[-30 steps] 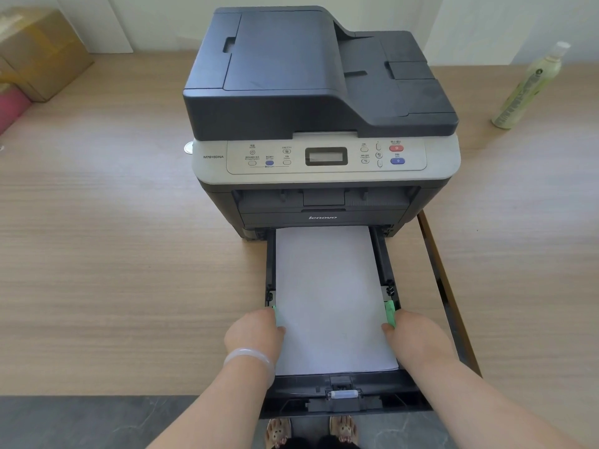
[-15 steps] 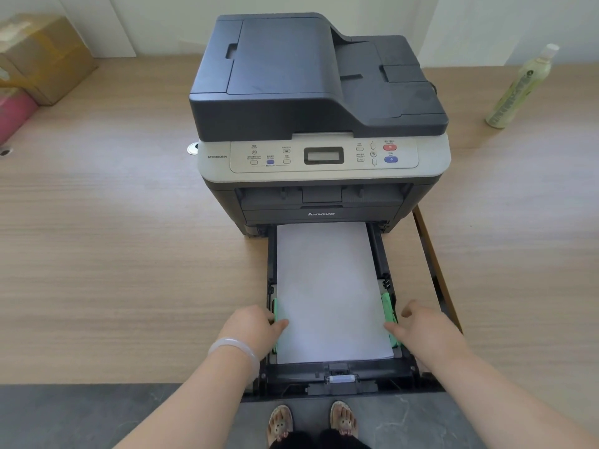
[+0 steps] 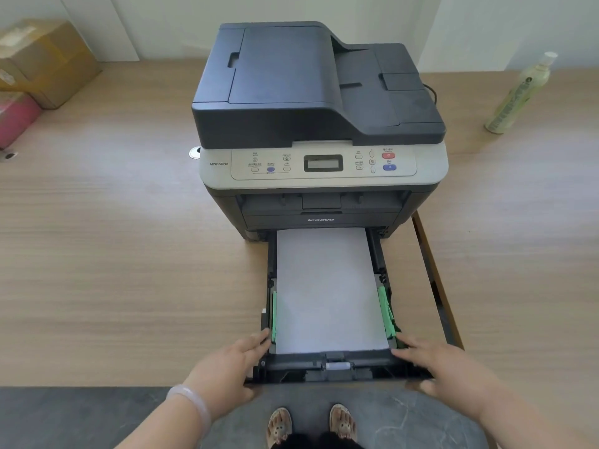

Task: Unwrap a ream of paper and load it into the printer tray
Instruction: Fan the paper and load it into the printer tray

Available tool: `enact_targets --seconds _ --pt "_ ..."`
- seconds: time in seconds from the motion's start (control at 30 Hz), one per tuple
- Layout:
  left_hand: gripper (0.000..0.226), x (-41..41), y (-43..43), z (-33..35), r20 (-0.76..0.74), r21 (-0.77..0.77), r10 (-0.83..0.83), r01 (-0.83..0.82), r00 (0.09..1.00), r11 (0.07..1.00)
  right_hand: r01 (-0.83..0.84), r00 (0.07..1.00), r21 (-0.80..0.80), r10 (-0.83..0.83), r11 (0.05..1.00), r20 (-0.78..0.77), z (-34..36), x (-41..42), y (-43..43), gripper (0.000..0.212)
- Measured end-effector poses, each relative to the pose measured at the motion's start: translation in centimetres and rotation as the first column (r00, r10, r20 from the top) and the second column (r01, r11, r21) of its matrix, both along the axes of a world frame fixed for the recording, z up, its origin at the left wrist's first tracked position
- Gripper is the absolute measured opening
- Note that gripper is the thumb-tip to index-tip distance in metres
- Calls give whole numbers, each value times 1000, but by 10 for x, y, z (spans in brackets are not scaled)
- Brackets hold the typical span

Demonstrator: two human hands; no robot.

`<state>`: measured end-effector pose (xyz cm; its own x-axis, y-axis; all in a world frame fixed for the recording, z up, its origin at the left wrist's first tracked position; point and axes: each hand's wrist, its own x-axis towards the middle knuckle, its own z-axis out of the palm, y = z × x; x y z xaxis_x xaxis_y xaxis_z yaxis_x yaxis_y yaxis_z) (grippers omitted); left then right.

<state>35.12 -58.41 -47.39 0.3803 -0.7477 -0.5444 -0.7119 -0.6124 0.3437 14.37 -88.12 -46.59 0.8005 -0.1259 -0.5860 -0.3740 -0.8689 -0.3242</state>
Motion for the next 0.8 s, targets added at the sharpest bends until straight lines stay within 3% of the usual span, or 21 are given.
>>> enact_targets --seconds 0.37,0.5,0.57,0.67,0.8 --pt "71 79 -50 -7 195 1 32 -33 980 999 5 995 -153 11 988 102 -6 81 -47 57" --pt "77 94 -57 -15 275 -98 165 -143 947 985 158 968 -189 -113 969 225 -12 95 -56 64" --pt "89 100 -60 -19 264 -169 323 -286 909 943 333 908 -146 -275 931 315 -15 101 -58 79" --pt "120 107 -67 -25 193 -250 615 -568 765 784 593 752 -12 -548 805 366 -19 113 -64 113" --pt "132 128 -82 -34 -24 -346 736 -696 677 629 667 636 185 -680 722 364 -32 134 -79 130"
